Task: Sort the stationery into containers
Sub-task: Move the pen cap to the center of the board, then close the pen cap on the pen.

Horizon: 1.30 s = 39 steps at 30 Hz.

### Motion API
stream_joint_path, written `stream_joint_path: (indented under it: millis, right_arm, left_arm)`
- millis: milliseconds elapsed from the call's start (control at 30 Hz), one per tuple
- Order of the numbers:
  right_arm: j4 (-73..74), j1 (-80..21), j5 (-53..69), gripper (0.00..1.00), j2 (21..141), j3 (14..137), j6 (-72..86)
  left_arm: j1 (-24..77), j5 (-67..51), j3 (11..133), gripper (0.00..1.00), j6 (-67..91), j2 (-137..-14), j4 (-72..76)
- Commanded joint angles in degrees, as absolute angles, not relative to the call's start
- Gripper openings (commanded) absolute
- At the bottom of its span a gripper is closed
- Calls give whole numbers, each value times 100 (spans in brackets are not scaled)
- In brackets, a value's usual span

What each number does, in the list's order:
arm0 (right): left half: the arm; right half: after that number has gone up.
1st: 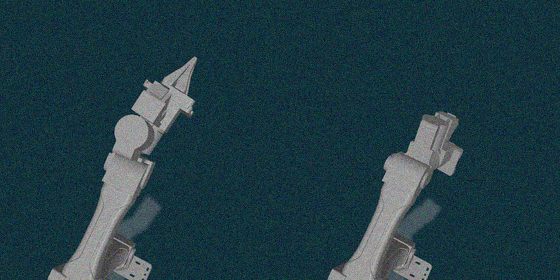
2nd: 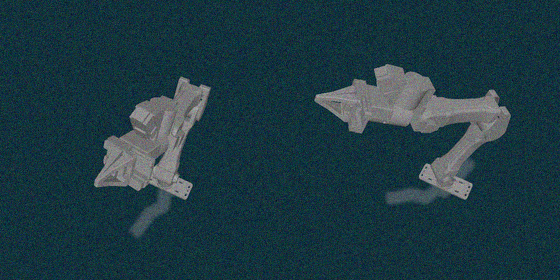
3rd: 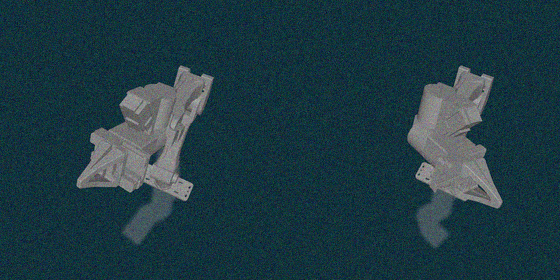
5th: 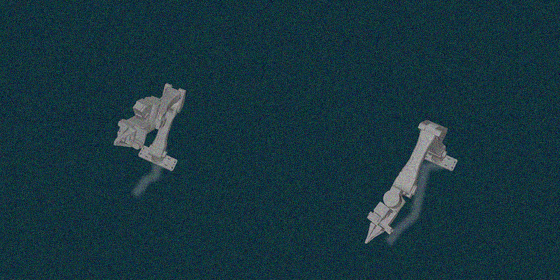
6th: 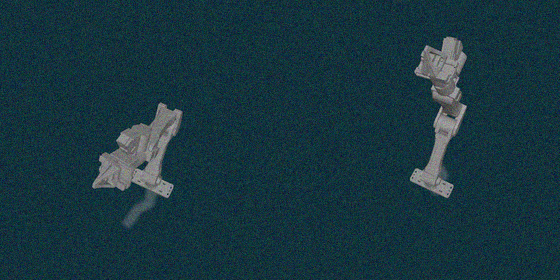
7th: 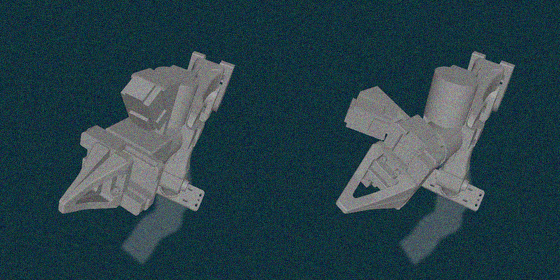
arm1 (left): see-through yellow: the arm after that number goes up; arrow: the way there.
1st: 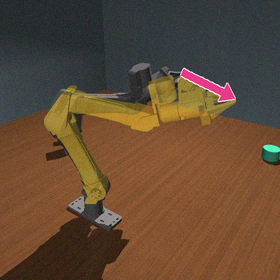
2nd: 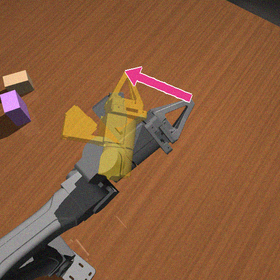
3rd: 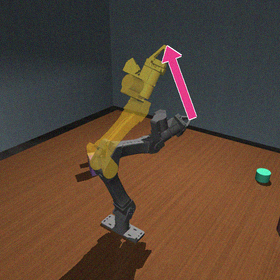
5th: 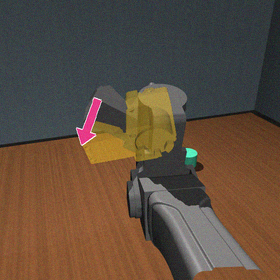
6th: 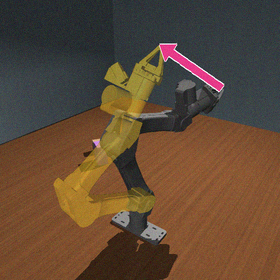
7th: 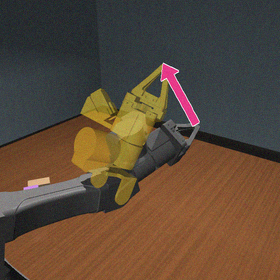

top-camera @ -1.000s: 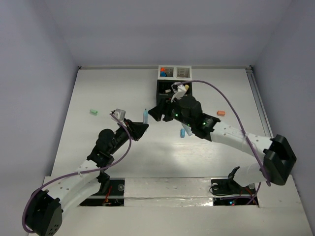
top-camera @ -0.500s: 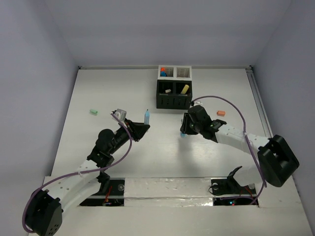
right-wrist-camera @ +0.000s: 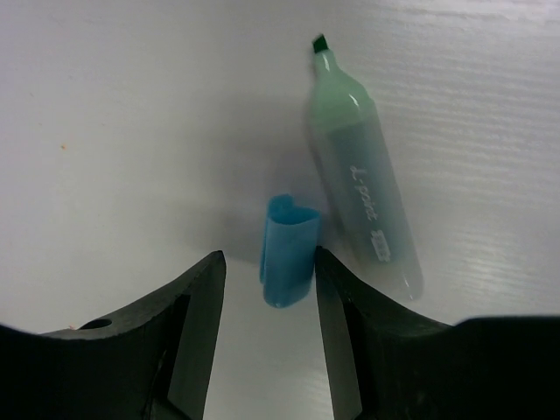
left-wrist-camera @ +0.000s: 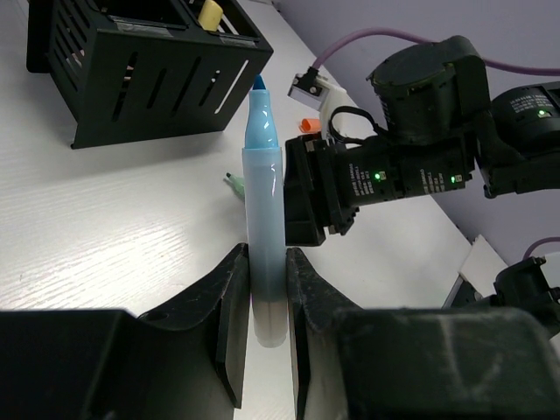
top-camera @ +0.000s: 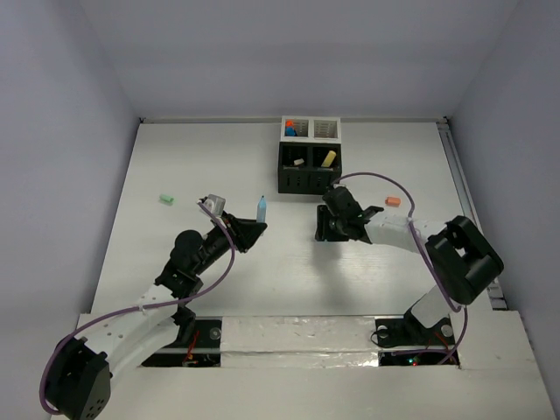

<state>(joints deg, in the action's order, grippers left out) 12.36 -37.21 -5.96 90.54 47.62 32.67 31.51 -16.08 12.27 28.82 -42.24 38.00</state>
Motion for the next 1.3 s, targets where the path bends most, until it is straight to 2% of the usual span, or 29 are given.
stream_joint_path:
  millis: [0, 233, 467, 533, 567, 667, 733, 767, 833, 900, 1033, 1267]
  right_arm:
    - [897, -3691, -239, 52, 9316, 5176, 3006]
    - [581, -3910, 562, 54, 9711, 5660, 2462]
    - [756, -4201, 431, 57, 9652, 5986, 2118]
    - [782, -4201, 194, 61, 9458, 5933, 2092]
    - [808, -4201, 132, 68, 9222, 5880, 2092]
    - [861, -4201, 44, 81, 8887, 5766, 2188]
    - [879, -4201, 88, 81, 8649, 5608, 2267]
    - [896, -4201, 88, 75, 8605, 5538, 2328]
    - [1019, -4201, 44, 71, 8561, 5379, 2557]
    - [1020, -4201, 114, 73, 8552, 5239, 2777]
    - [862, -4201, 438, 85, 8631, 4853, 3093]
    - [457, -4201, 844, 86, 8955, 4667, 3489]
  left_arm:
    - [3173, -1696, 1187, 0, 2874, -4149, 4201]
    - [3173, -1670, 1178, 0, 2874, -4227, 4219]
    - [3173, -1679, 1187, 0, 2874, -4289, 4254]
    - [3173, -1661, 1186, 0, 2865, -4280, 4254]
    - [3173, -1661, 1178, 0, 2865, -4280, 4254]
    - [3173, -1670, 1187, 0, 2874, -4289, 4254]
    - [3173, -1670, 1195, 0, 2874, -4289, 4263]
    - [3173, -1661, 1178, 0, 2883, -4289, 4254]
    - [3173, -1644, 1178, 0, 2874, -4263, 4254]
    - [3173, -1635, 1169, 0, 2874, -4245, 4236]
    - [3173, -1617, 1178, 0, 2874, -4245, 4228]
    - [3173, -1617, 1178, 0, 2874, -4245, 4228]
